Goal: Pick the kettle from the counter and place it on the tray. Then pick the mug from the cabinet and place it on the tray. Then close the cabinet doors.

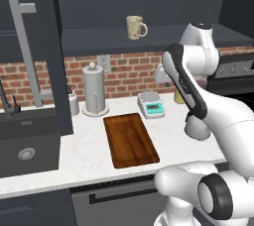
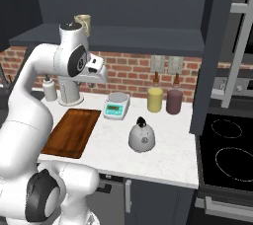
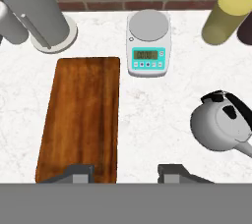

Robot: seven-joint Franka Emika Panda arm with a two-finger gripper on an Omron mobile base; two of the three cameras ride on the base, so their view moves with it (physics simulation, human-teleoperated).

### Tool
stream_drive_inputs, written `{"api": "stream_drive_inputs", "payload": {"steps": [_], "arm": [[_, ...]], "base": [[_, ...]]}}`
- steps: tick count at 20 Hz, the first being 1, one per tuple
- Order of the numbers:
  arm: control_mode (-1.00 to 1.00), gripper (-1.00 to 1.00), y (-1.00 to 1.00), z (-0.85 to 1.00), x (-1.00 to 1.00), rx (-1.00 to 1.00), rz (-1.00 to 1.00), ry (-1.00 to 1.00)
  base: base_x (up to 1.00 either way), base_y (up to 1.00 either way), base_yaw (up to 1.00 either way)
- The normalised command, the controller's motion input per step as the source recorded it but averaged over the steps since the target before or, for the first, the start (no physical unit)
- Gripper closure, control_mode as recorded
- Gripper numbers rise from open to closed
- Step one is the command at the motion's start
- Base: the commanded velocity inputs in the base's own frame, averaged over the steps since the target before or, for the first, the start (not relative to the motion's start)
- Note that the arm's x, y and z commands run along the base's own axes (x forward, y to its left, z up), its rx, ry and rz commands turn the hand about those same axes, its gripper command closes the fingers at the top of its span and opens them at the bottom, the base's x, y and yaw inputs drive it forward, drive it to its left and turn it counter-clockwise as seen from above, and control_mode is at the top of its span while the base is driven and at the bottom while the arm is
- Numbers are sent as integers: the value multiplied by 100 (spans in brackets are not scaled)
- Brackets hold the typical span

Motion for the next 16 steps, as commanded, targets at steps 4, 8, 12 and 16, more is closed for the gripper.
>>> {"api": "stream_drive_inputs", "payload": {"steps": [4, 8, 12, 16], "arm": [[-100, -100, -2, -6, -7, 0, 0, 0], [-100, -100, -21, -21, -28, 1, 0, 1], [-100, -100, -41, -22, -39, 2, -2, 0], [-100, -100, -48, -24, -38, 0, -5, 0]], "base": [[0, 0, 0], [0, 0, 0], [0, 0, 0], [0, 0, 0]]}}
